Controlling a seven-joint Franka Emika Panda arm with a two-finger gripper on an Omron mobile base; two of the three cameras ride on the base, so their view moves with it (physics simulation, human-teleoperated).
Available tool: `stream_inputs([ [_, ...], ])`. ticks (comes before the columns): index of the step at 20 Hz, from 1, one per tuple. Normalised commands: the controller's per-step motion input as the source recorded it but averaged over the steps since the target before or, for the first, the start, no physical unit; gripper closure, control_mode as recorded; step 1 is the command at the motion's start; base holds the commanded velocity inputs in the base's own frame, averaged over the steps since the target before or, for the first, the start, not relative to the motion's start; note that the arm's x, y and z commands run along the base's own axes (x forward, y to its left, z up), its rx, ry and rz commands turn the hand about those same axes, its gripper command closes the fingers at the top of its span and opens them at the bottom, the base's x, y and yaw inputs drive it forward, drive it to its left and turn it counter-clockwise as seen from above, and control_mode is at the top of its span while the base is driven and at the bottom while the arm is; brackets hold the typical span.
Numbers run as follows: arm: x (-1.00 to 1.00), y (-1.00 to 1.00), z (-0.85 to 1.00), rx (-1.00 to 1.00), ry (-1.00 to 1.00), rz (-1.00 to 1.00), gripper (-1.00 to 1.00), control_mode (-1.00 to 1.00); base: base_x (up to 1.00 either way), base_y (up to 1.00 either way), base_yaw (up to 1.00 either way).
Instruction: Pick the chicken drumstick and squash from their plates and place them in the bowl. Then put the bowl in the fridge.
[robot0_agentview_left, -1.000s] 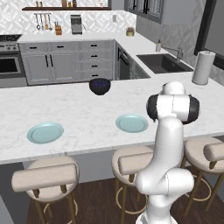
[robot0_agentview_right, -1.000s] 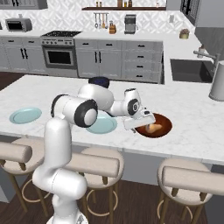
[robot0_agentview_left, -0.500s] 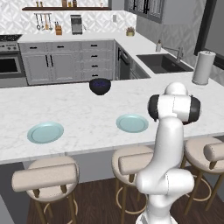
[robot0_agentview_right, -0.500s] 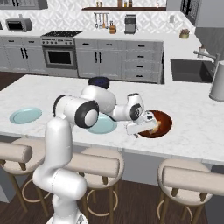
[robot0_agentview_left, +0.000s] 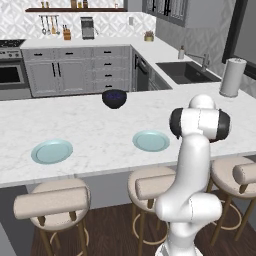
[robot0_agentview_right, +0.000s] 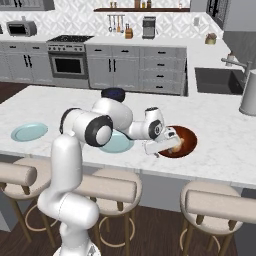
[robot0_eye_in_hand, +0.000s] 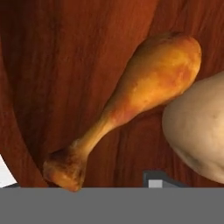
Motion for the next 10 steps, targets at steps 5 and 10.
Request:
stream_inputs([
  [5,0.0,0.0,0.22,0.0,0.0,0.11,1.0,-1.0,0.0,0.0,0.0],
  [10,0.0,-0.11,0.25,0.05,0.0,0.15,1.0,-1.0,0.0,0.0,0.0],
])
